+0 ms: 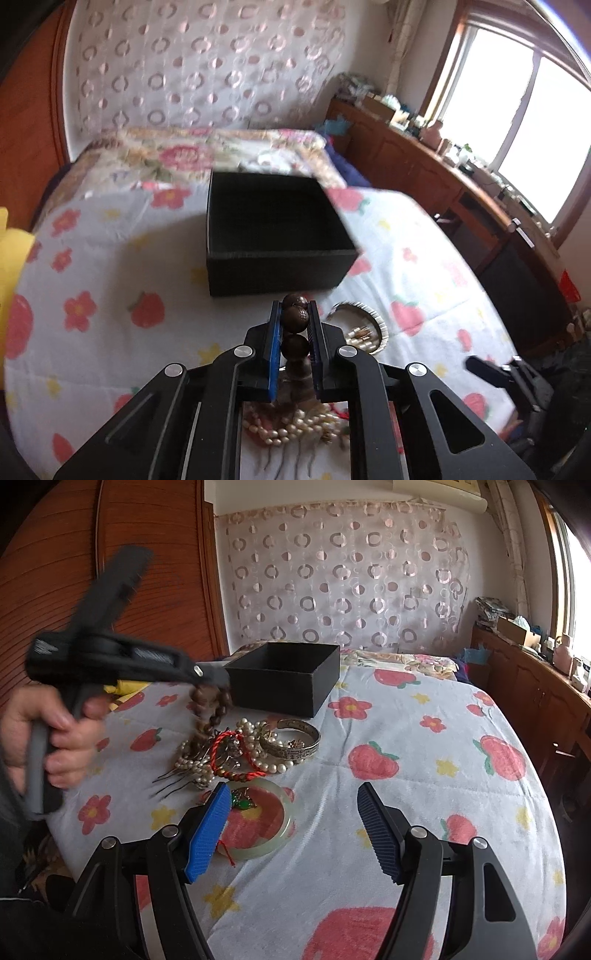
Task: Organize jewelry
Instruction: 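Grasp the dark brown bead bracelet with the left tool while the right tool grasps the jade bangle, then carry the bead bracelet and jade bangle into the black box, opening both tools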
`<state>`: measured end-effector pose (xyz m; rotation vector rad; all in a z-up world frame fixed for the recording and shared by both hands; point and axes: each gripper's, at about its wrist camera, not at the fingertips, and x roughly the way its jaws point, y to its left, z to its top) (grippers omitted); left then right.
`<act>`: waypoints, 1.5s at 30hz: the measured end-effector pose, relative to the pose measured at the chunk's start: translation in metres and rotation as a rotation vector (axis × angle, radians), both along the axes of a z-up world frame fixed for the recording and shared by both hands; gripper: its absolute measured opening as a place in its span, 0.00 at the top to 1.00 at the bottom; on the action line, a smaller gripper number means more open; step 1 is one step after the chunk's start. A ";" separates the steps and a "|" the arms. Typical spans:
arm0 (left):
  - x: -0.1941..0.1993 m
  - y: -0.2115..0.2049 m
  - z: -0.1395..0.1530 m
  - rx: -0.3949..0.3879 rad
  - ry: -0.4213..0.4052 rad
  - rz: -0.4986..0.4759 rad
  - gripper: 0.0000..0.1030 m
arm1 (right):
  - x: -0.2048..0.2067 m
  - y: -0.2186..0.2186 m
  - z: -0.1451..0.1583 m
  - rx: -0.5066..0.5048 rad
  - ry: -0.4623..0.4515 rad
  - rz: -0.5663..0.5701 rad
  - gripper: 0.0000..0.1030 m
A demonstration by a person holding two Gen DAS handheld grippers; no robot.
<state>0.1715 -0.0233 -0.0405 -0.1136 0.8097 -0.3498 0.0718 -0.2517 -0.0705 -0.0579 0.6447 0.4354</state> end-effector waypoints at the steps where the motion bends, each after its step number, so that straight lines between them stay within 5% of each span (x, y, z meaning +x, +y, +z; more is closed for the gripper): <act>1: -0.004 0.000 0.007 0.000 -0.016 -0.001 0.89 | 0.001 0.000 0.001 -0.003 0.001 0.002 0.29; 8: -0.026 0.006 0.052 0.007 -0.128 -0.001 0.88 | 0.007 -0.001 0.004 -0.022 0.014 0.030 0.31; 15: -0.048 0.017 0.062 0.002 -0.177 0.005 0.88 | 0.023 0.009 -0.008 -0.072 0.108 0.109 0.59; 22: -0.056 0.026 0.050 -0.011 -0.174 0.008 0.88 | 0.039 0.023 -0.025 -0.146 0.199 0.147 0.70; 25: -0.056 0.028 0.044 -0.011 -0.167 0.009 0.88 | 0.036 0.024 -0.023 -0.167 0.193 0.164 0.91; 36: -0.054 0.033 0.038 -0.004 -0.168 0.016 0.88 | 0.006 0.012 0.019 -0.220 0.047 0.168 0.92; 45: -0.030 0.026 0.049 0.011 -0.186 0.008 0.88 | 0.032 0.002 0.057 -0.209 -0.035 0.158 0.92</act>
